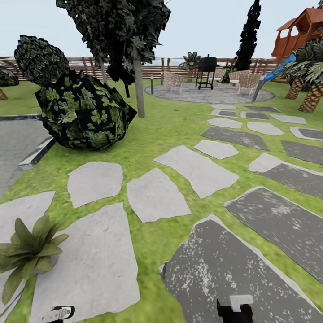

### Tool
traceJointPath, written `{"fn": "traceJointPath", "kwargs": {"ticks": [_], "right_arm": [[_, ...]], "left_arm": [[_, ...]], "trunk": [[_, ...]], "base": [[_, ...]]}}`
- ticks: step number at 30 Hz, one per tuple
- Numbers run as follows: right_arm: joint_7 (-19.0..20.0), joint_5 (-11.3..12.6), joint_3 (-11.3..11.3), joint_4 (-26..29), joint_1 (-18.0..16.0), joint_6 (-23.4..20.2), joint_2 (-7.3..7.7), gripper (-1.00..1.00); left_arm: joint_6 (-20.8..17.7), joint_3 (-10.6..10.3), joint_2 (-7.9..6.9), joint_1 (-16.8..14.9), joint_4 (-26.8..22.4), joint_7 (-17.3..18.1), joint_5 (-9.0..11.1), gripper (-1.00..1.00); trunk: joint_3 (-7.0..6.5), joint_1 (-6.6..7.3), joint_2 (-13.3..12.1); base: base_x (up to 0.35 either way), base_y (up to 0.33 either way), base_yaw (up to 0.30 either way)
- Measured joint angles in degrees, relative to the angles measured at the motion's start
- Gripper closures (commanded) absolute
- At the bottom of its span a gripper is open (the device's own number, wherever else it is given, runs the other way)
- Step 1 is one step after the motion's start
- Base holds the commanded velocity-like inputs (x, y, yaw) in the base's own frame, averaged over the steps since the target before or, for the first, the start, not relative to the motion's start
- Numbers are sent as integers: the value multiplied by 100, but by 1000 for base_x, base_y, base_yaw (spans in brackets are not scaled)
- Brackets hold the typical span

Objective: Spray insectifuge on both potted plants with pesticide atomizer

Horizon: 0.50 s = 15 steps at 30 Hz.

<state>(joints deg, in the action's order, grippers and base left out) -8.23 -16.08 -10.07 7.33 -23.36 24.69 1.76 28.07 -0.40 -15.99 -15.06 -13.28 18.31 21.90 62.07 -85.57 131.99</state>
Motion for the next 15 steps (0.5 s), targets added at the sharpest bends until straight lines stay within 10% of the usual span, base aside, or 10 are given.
{"fn": "traceJointPath", "kwargs": {"ticks": [15], "right_arm": [[1,-1,0,-1,1,-1,0,-100]], "left_arm": [[3,0,-8,0,0,8,17,100]], "trunk": [[-60,1,0]], "base": [[-307,139,270]]}}
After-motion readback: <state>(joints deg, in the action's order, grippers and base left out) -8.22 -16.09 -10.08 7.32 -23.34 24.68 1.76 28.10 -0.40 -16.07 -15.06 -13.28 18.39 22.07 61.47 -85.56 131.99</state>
